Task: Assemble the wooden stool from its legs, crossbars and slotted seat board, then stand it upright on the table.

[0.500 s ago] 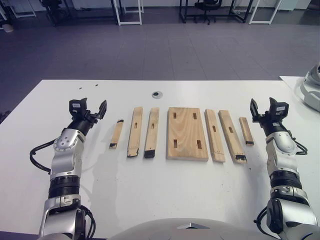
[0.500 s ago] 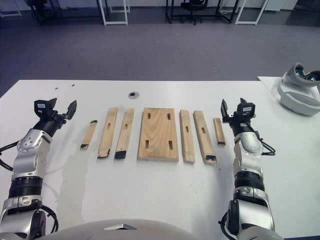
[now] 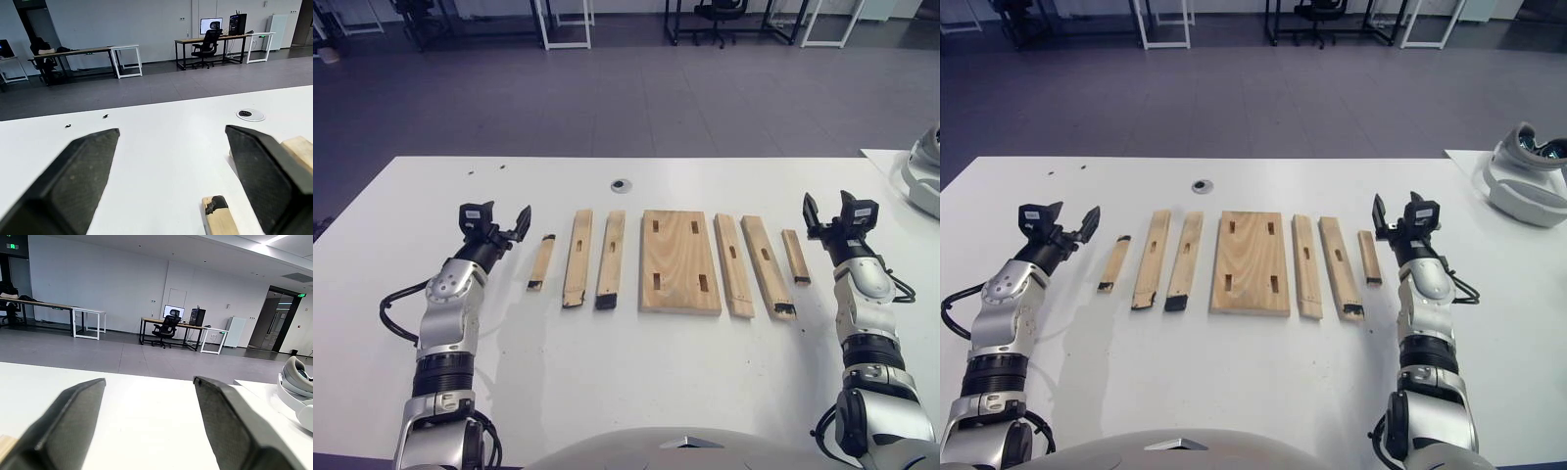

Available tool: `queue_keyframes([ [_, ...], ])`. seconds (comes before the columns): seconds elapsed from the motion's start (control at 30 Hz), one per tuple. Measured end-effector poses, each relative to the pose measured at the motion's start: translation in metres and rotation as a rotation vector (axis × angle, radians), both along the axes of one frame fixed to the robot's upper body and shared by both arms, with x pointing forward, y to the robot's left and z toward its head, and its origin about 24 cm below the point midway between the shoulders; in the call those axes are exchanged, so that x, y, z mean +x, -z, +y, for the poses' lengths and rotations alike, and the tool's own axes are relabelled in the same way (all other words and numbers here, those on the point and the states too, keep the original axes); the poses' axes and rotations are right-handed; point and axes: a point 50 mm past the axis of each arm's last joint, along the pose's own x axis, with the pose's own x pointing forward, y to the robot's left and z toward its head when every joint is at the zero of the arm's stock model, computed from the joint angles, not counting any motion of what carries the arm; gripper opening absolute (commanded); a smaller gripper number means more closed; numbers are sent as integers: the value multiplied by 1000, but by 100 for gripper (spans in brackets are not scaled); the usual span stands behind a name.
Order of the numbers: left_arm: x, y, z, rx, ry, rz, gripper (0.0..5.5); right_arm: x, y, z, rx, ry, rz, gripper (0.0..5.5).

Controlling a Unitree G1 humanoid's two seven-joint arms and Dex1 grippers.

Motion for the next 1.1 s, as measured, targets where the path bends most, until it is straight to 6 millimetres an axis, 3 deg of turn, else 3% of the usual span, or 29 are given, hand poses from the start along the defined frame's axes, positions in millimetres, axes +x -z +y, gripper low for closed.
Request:
queue_keyframes([
  [0.17,-2,8,-3,-8,5,53,399,0,1,0,1,1,2,336],
  [0.27,-12,29,-16,-37,33,141,399,-1,2,0,3,3,4,336],
  [0.5,-31,43,-23,-38,50,256,399,-4,7,0,4,7,19,336],
  [0.77,-33,42,-27,-39,63,261,399,-7,10,-1,5,10,32,336],
  [1.1,-41,62,-28,-12,44,407,224,-7,13,-1,10,14,43,336],
])
